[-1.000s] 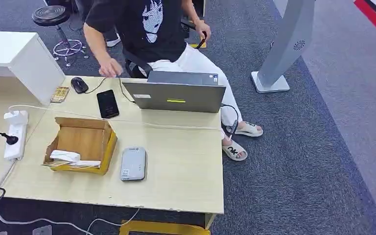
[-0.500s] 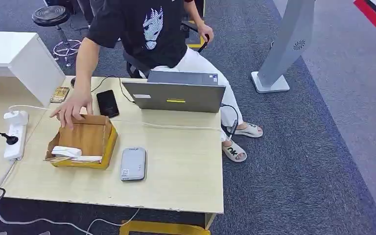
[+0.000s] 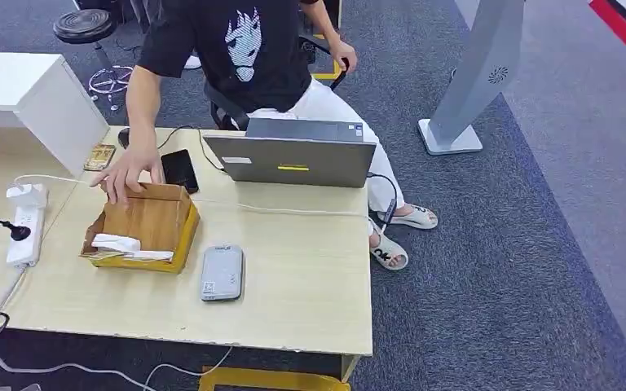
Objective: Pass the card to the sensor for recognition and then transmit it.
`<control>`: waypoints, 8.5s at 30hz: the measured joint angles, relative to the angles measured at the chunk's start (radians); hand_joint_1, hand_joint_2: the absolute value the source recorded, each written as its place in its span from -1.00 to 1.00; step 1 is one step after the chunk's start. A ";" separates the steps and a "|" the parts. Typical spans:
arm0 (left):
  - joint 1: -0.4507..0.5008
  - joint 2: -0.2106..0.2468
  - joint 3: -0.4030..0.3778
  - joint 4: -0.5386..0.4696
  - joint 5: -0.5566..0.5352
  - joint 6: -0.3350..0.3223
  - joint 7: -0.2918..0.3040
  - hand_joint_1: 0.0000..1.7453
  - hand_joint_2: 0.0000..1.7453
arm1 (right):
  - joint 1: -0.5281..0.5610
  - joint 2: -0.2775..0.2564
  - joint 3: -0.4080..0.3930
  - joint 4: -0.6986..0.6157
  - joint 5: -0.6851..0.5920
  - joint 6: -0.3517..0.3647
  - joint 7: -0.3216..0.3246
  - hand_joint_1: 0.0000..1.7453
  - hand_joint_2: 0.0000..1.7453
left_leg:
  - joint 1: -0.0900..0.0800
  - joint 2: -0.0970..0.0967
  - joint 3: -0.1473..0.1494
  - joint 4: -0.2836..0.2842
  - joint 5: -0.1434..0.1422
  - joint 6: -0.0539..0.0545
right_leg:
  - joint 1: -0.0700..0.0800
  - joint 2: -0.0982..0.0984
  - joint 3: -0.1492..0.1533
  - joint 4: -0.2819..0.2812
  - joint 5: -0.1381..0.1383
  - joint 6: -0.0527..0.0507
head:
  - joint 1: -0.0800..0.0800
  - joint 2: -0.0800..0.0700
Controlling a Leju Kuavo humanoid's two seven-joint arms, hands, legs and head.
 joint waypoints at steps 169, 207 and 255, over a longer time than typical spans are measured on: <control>-0.347 0.755 -0.761 -0.575 -0.620 -0.176 0.236 -1.00 1.00 | 0.044 0.021 0.091 0.050 0.096 0.144 0.008 -1.00 1.00 | 0.000 0.000 -0.002 0.002 0.002 -0.001 | 0.001 0.001 -0.003 0.005 0.001 -0.002 | 0.000 0.000; -0.341 0.780 -0.762 -0.575 -0.793 -0.266 0.361 -1.00 1.00 | 0.039 0.021 0.067 0.051 0.125 0.142 0.006 -1.00 1.00 | 0.000 0.001 -0.002 0.002 0.002 -0.001 | 0.001 0.001 -0.003 0.005 0.001 -0.002 | 0.000 0.000; -0.319 0.796 -0.761 -0.575 -0.769 -0.257 0.369 1.00 1.00 | 0.035 0.026 0.066 0.056 0.146 0.140 -0.002 -1.00 1.00 | 0.001 0.000 -0.002 0.002 0.002 -0.001 | 0.001 0.001 -0.003 0.005 0.001 -0.002 | 0.000 0.000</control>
